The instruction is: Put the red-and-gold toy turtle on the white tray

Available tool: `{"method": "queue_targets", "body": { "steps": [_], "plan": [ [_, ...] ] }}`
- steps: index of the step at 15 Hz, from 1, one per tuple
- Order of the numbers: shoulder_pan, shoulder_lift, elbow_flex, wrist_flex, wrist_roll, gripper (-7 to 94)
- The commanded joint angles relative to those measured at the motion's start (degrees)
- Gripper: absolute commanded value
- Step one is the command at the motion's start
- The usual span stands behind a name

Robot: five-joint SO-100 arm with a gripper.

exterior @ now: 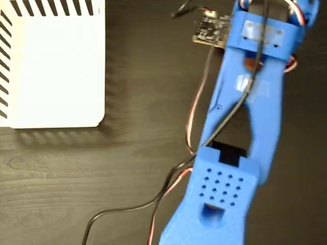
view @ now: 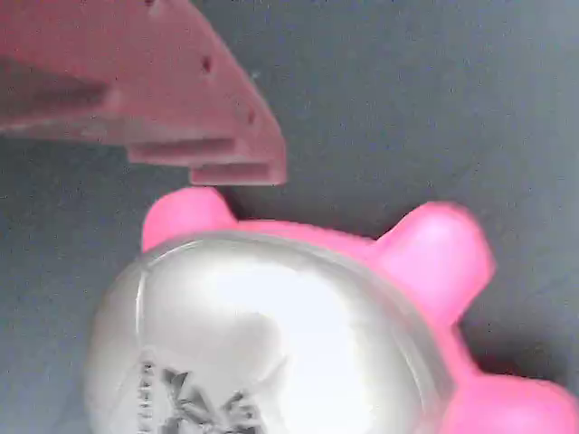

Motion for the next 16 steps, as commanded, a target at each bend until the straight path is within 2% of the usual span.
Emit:
{"method": "queue_targets", "body": {
  "steps": [1,8,16],
  "plan": [
    [0.8,1.1,-4.7,0.7,0.8,62],
    [3.3,-2.0,-6.9,-2.6,1.1,62],
    [3.4,-7.4,-7.7,-3.1,1.3,62]
  ]
}}
